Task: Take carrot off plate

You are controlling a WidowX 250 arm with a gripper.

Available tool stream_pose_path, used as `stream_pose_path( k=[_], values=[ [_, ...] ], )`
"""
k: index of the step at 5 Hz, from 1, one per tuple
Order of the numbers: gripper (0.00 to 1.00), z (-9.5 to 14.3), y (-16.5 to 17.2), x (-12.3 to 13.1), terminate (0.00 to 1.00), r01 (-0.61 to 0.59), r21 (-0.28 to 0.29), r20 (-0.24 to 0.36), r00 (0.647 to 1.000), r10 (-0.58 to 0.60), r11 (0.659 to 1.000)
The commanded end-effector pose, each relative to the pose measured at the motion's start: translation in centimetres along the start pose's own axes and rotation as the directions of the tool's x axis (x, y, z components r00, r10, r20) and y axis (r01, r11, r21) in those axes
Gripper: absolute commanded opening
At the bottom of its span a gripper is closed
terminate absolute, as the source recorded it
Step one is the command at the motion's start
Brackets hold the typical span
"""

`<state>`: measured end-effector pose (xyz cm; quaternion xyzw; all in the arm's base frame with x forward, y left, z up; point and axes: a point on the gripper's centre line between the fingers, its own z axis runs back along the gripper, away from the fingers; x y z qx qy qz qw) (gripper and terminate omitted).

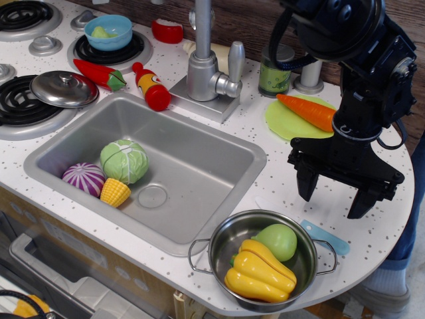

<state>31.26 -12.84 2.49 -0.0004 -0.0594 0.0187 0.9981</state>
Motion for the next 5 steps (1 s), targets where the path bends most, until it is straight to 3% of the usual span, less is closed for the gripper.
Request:
stream_pose_path(
  k=[1,2,3,4,5],
  values=[
    [1.00,0.0,0.0,0.0,0.00,0.000,0.000,0.000,1.000,0.000,1.000],
    [1.00,1.7,0.4,1.5,0.00,0.249,0.000,0.008,0.968,-0.249,0.969],
    [1.00,2.9,0.7,3.0,0.00,0.469,0.018,0.031,0.882,-0.470,0.883],
    [1.00,4.3,0.8,5.2,0.00,0.649,0.011,0.038,0.760,-0.649,0.761],
    [1.00,5.0,1.2,7.4,0.00,0.804,0.009,0.039,0.594,-0.804,0.594]
  ],
)
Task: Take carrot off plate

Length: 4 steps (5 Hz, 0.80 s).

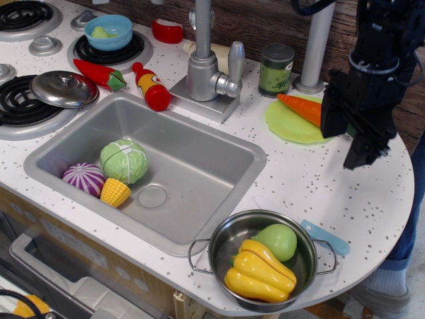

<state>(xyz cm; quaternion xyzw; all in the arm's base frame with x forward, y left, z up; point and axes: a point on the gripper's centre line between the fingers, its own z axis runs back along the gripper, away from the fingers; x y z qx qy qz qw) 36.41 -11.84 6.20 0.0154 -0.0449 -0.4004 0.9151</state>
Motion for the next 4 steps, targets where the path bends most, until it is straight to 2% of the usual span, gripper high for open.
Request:
stream_pose_path(
  k=[1,2,3,4],
  values=[
    [1.00,2.1,3.8,1.5,0.00,0.307,0.031,0.010,0.951,-0.308,0.951],
    [1.00,1.9,5.9,1.3,0.00,0.474,0.055,-0.048,0.881,-0.471,0.879],
    [1.00,1.8,8.2,0.9,0.00,0.592,0.088,-0.088,0.806,-0.586,0.801],
    [1.00,1.3,9.7,0.4,0.00,0.642,0.129,-0.045,0.765,-0.643,0.756]
  ],
)
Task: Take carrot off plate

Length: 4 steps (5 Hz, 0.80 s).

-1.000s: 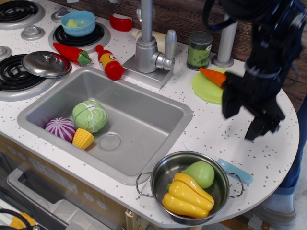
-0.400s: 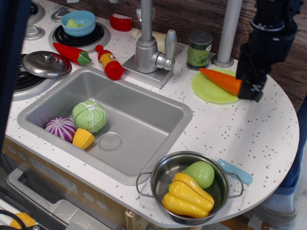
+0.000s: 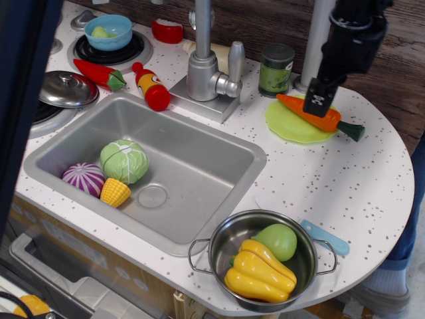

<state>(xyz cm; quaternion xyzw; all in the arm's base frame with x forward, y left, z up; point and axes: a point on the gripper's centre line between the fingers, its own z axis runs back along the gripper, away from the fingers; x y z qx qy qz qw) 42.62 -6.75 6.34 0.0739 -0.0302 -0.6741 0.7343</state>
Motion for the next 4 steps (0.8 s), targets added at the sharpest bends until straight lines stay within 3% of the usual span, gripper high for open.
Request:
stream_pose_path(
  k=[1,3,4],
  values=[
    [1.00,0.6,2.3,-1.8,0.00,0.083,0.141,0.053,0.994,-0.091,0.987],
    [1.00,-2.7,2.2,-1.8,0.00,0.079,0.138,0.125,0.987,-0.096,0.987],
    [1.00,-4.1,2.0,-1.3,0.00,0.067,0.109,0.156,0.984,-0.083,0.992]
  ],
)
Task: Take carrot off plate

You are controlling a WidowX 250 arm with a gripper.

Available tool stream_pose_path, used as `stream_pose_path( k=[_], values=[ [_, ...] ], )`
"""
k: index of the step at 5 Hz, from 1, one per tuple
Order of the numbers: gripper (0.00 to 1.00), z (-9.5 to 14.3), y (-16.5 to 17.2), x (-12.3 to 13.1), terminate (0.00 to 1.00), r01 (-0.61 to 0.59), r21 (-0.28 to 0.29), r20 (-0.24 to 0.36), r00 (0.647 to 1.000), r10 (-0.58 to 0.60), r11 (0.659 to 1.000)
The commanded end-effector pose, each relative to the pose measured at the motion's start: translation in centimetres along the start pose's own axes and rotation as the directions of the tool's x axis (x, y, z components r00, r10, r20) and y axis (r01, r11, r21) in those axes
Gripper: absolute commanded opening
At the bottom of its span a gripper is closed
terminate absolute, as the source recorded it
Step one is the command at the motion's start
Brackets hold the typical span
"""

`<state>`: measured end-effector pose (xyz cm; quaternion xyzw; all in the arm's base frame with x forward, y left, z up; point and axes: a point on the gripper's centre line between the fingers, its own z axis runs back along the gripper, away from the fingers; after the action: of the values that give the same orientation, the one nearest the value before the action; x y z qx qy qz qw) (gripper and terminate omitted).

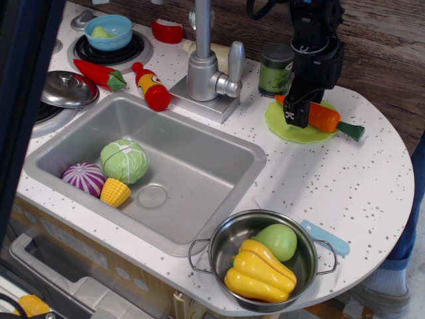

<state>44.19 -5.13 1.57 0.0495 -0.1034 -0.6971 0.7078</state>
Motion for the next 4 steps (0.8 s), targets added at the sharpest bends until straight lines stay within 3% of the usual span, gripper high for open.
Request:
stream_pose_path(
  k=[1,2,4],
  values=[
    [0.00,0.4,0.6,0.3,0.00,-0.006,0.029,0.024,1.000,0.005,1.000],
    [0.00,0.2,0.6,0.5,0.00,-0.022,0.006,0.040,0.999,0.021,1.000],
    [0.00,5.5,-0.6,2.4,0.00,-0.142,-0.035,-0.078,0.987,0.139,0.989]
  ],
)
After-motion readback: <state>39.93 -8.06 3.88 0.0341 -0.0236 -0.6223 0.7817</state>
